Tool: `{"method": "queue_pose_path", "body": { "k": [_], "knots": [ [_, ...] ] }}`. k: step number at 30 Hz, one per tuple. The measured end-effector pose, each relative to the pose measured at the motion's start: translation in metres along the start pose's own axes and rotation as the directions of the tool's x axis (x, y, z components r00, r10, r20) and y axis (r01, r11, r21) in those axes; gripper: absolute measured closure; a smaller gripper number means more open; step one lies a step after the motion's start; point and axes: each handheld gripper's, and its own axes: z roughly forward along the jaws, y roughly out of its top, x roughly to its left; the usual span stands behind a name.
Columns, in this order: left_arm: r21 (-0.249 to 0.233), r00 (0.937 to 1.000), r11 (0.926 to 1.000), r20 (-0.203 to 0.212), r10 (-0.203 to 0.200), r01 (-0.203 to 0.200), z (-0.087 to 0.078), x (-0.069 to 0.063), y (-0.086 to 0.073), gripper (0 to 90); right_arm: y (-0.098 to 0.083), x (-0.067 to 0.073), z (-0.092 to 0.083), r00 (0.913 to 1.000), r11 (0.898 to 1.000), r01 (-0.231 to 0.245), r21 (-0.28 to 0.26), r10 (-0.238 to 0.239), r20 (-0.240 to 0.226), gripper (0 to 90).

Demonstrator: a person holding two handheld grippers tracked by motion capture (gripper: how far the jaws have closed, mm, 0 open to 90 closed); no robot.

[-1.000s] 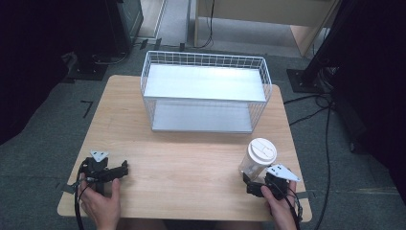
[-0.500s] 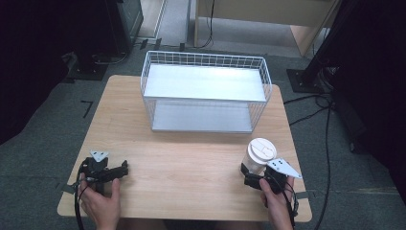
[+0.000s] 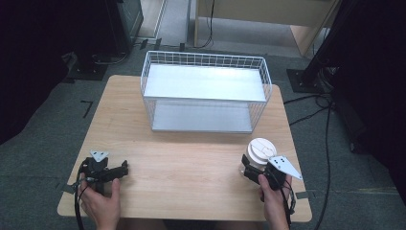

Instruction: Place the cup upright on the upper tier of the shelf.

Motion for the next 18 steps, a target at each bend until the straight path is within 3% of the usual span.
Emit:
{"method": "queue_pose_path", "body": {
  "k": [9, 18],
  "knots": [
    [0.001, 1.0, 1.0, 0.0, 0.002, -0.002, -0.0001, 0.0001, 0.0, 0.0, 0.0021, 0.0036, 0.0007, 0.9999, 0.999, -0.01, -0.053, 0.01, 0.005, 11.6],
    [0.002, 1.0, 1.0, 0.001, 0.002, -0.002, -0.0001, 0.0001, 0.0, 0.0, 0.0028, 0.0071, -0.0006, 0.9997, 0.996, 0.016, -0.088, -0.014, 0.019, 13.7]
  ]
}}
